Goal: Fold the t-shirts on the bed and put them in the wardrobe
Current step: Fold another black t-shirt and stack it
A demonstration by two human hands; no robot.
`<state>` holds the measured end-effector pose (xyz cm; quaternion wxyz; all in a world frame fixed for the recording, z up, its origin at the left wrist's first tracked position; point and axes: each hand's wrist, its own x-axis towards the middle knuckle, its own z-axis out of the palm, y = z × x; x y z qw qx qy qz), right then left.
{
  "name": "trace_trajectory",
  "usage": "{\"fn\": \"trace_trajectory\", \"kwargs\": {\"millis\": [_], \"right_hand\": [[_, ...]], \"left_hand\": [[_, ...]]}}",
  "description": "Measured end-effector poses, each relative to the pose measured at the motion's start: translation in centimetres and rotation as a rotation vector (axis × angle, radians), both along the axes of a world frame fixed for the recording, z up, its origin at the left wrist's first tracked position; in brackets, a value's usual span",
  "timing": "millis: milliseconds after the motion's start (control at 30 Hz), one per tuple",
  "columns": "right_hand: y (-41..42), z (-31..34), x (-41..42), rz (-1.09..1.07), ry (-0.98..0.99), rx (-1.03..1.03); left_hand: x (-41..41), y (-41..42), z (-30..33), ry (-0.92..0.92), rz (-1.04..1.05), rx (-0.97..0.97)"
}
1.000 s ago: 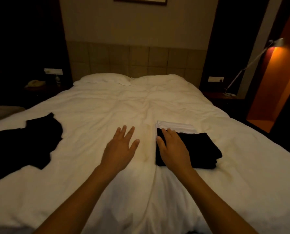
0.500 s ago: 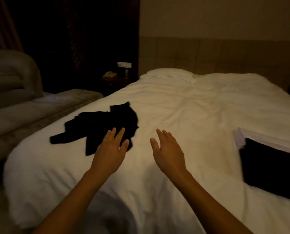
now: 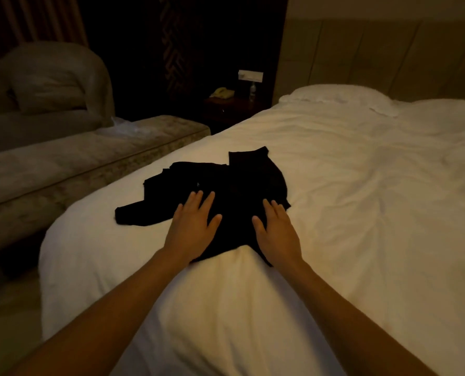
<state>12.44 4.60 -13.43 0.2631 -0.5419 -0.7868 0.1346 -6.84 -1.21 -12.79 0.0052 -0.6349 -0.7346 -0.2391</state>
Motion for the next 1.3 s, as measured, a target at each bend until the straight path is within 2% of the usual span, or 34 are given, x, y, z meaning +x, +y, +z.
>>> {"fn": "trace_trajectory", "kwargs": {"millis": [133, 267, 467, 633, 833, 967, 1133, 1300], "right_hand": [[4.2, -0.8, -2.0, 0.026, -0.05, 0.024], [7.2, -2.4, -2.8, 0.127, -0.107, 0.093], [9.4, -3.2, -3.7, 0.148, -0.31, 0.22], [8.0, -2.8, -3.7, 0.134, -0.249, 0.272], [4.5, -3.1, -1.6, 0.081, 0.077, 0.249], [1.4, -2.0, 0.9, 0.154, 0.415, 0.005], [-3.4, 1.0, 4.9, 0.009, 0.87, -0.185], [-6.2, 3.6, 9.1, -0.057, 0.969, -0.175]], "left_hand": [[-2.5, 5.1, -0.7, 0.06, 0.085, -0.053], [-3.8, 8.0, -2.4, -0.044, 0.122, -0.139], [-4.3, 8.9, -3.6, -0.033, 0.183, -0.065], [-4.1, 8.1, -3.4, -0.126, 0.086, -0.019], [-1.2, 3.1, -2.5, -0.42, 0.06, 0.183], [0.7, -0.6, -2.2, -0.537, 0.062, 0.317], [4.2, -4.6, -0.4, -0.555, -0.018, 0.412], [7.6, -7.7, 3.3, -0.601, -0.12, 0.458]]}}
